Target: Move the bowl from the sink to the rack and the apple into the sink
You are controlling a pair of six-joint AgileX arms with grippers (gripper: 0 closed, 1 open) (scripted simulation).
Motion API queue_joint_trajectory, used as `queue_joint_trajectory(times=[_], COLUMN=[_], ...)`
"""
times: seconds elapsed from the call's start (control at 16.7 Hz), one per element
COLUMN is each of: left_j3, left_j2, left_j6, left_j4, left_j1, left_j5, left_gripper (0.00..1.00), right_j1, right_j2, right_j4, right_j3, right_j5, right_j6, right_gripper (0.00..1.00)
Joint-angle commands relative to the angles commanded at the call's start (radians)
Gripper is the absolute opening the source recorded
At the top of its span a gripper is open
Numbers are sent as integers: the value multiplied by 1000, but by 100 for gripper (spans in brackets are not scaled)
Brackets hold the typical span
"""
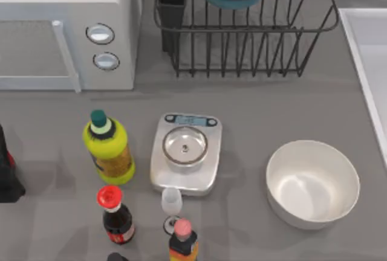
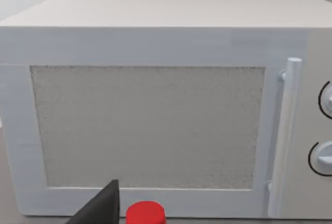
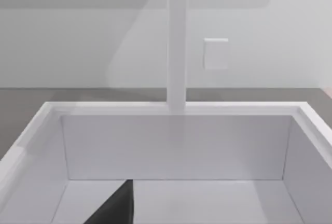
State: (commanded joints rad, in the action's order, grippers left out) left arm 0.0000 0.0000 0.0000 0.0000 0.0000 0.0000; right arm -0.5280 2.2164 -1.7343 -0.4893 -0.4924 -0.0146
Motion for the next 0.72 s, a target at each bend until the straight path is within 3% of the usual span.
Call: queue_joint_trajectory(times=[0.42,0.72], left_j3=[0,0], left_j2=[0,0], left_j6=[0,0], left_j4=[0,0], left_j1=[0,0], left_j5=[0,0], left_gripper=[100,100], right_j1=[1,45], right_j2=[-10,-207], right_j4=[7,163], right_j3=[1,41], right_j5=[3,52], right_j6=[0,2], right_gripper=[100,100])
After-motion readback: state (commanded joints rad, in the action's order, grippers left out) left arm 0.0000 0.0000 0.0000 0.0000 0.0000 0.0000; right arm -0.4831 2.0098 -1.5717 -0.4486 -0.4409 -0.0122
